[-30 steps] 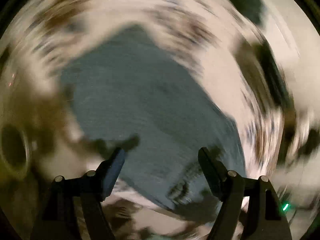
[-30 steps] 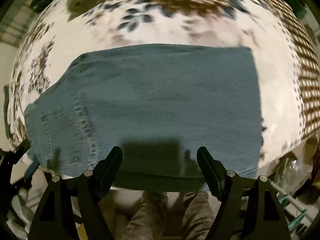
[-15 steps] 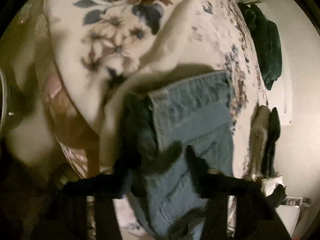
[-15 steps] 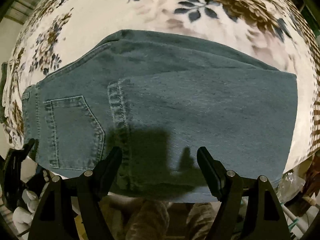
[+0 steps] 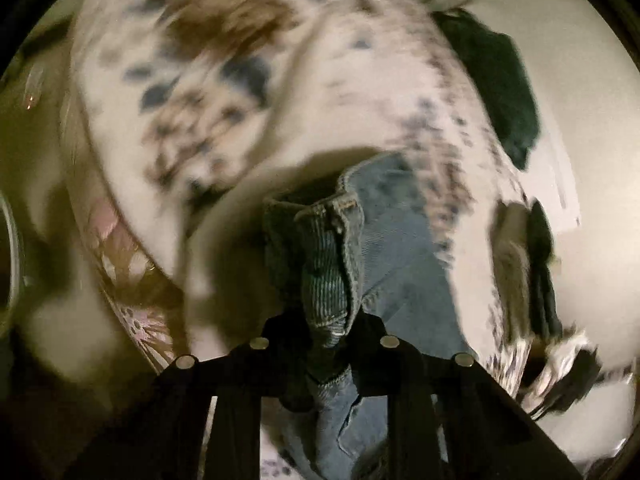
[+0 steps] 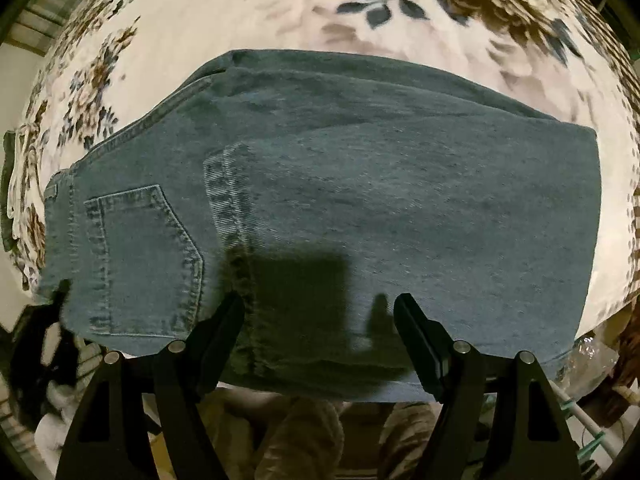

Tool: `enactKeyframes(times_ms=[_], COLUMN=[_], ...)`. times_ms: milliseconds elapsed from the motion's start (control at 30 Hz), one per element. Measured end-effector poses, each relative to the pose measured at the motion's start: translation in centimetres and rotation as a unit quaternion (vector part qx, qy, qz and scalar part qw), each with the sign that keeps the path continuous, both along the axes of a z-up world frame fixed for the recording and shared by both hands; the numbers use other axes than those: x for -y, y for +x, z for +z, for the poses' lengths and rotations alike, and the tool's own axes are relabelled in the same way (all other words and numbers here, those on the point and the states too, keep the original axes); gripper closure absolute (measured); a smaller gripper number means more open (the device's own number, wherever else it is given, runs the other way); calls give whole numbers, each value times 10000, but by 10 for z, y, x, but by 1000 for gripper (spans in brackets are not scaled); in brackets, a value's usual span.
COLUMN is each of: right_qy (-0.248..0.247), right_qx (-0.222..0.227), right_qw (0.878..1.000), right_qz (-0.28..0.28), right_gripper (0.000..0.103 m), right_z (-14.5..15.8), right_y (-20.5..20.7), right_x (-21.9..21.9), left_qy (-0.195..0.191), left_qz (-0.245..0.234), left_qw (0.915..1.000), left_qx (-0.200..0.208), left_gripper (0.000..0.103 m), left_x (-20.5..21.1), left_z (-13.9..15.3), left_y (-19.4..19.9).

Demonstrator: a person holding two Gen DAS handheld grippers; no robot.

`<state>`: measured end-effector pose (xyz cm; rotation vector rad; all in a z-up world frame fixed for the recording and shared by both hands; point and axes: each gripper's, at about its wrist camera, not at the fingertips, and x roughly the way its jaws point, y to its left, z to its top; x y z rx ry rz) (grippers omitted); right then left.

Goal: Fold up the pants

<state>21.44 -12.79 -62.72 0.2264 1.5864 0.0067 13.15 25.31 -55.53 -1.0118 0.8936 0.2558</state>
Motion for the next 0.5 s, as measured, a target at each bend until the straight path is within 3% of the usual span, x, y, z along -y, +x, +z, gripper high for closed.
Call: enactKeyframes(times_ms=[267, 400, 500], right_qy=[124, 155, 190], right_qx=[235, 345, 406], right_qw=[9993, 9977, 9956], right_qz=[-278, -554, -826], right_gripper=[24, 24, 24], right_z=[19, 29, 31], right_y=[-14, -24, -34], right_x=[47, 92, 130], left_qy=[657, 1206, 1385], left_qz=[-1064, -1781, -2169], left_qw=[9898, 9723, 9610], left_qx=[687, 910, 1016], left_gripper=[87, 87, 88], left_x=[72, 133, 175], left_z=[86, 117, 129], left_y=[19, 26, 24])
